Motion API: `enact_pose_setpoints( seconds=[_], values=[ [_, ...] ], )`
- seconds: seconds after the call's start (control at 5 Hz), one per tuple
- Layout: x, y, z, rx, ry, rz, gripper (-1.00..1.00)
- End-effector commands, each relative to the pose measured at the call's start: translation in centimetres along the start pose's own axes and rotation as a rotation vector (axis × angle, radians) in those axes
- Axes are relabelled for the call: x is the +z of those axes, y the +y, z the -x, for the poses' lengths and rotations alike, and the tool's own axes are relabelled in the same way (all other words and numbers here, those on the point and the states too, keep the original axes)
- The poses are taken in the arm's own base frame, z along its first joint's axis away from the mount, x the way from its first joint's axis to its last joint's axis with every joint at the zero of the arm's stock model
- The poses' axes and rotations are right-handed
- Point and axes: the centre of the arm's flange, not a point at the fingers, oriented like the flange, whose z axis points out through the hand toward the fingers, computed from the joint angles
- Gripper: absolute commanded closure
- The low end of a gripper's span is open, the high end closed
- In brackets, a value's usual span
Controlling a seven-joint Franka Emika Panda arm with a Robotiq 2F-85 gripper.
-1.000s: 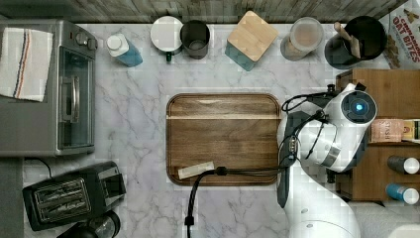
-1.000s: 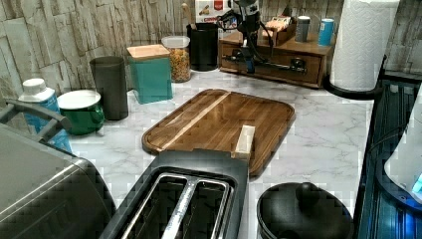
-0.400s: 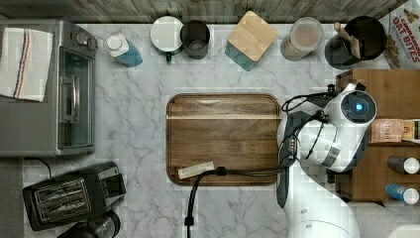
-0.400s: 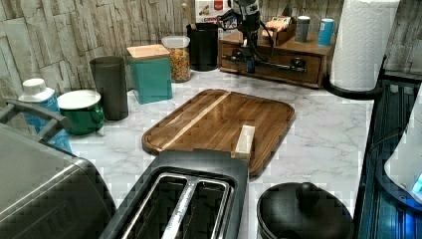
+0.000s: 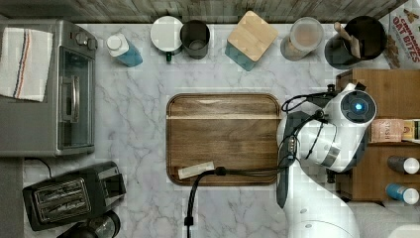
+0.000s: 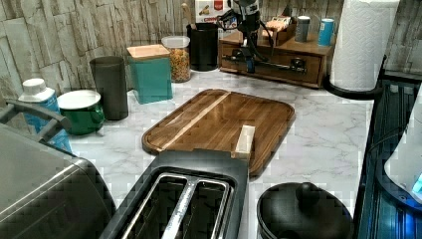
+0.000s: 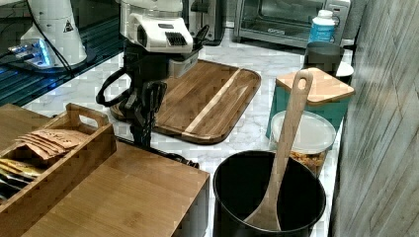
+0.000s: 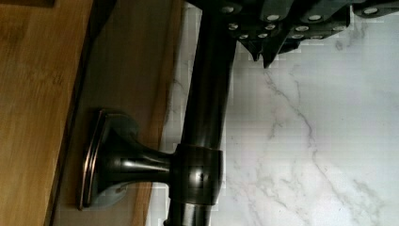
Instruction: Close the drawer.
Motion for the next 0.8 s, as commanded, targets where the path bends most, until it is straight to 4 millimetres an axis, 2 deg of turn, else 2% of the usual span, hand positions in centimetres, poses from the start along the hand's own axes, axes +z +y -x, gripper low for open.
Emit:
enact_pose_setpoints(
  seconds=[0.2,0.8],
  values=[
    [-10.98,16.37,7.66,0.263,0.135,0.219,1.0],
    [-10.98,16.37,7.65,0.263,0.135,0.219,1.0]
  ],
)
